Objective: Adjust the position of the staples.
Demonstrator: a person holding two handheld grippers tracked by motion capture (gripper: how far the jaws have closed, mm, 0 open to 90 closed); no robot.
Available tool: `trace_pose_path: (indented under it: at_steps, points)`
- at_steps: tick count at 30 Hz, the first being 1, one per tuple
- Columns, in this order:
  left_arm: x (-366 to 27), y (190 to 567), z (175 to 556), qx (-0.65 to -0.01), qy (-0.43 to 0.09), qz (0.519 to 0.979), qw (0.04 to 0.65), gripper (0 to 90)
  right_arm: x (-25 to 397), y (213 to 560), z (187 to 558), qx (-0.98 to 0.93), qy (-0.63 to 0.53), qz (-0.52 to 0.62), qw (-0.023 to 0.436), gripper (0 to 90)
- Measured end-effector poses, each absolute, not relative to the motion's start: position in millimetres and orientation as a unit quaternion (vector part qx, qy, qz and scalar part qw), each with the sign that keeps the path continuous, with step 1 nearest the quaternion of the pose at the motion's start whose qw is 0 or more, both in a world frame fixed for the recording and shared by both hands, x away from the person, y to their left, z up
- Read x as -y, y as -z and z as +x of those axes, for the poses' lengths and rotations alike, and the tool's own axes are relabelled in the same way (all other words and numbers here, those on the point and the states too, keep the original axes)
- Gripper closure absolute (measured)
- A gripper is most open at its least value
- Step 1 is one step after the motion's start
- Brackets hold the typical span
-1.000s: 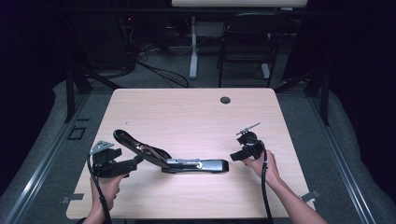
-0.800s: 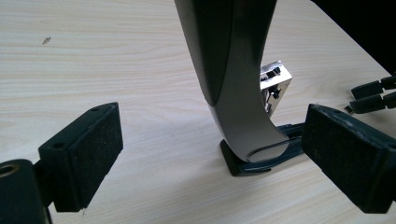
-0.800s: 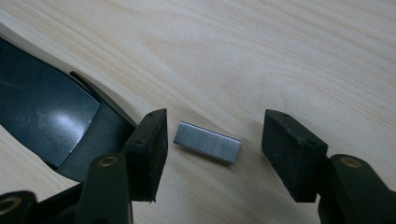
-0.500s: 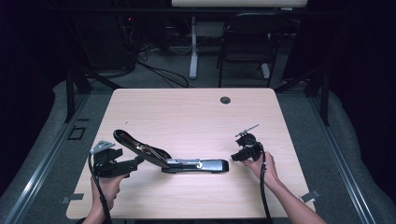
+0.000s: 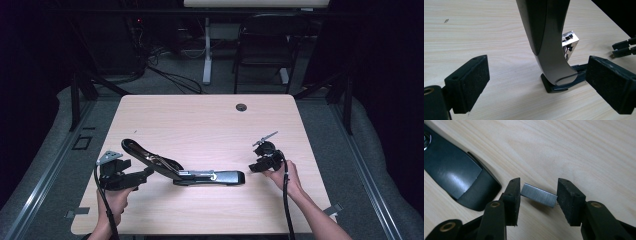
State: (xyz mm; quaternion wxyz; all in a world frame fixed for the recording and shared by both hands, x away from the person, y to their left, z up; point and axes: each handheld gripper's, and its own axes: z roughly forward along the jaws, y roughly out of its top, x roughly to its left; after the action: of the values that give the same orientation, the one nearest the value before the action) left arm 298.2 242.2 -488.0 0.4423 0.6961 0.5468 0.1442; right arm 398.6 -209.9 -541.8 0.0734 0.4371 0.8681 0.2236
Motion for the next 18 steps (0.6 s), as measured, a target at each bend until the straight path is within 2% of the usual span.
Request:
trace_pose_path:
  at_steps: [5,13,15,18]
  points:
    - [-242.6,487.8,297.9,-0.547,-0.144,0.696,0.442,5.8,206.1,539.7,391.6,-0.907,-0.227,0.350,0.047,54.8]
    - [-242.5,488.0,298.1,-0.546,-0.142,0.698,0.442,5.8,199.0,549.5,385.8,-0.936,-0.192,0.294,0.034,54.1]
    - [-242.6,488.0,298.0,-0.546,-0.142,0.698,0.442,5.8,198.9,550.6,386.3,-0.936,-0.192,0.295,0.027,45.6]
    - [-243.2,487.5,297.8,-0.545,-0.140,0.699,0.441,5.8,200.6,548.1,387.0,-0.930,-0.203,0.305,0.026,39.9]
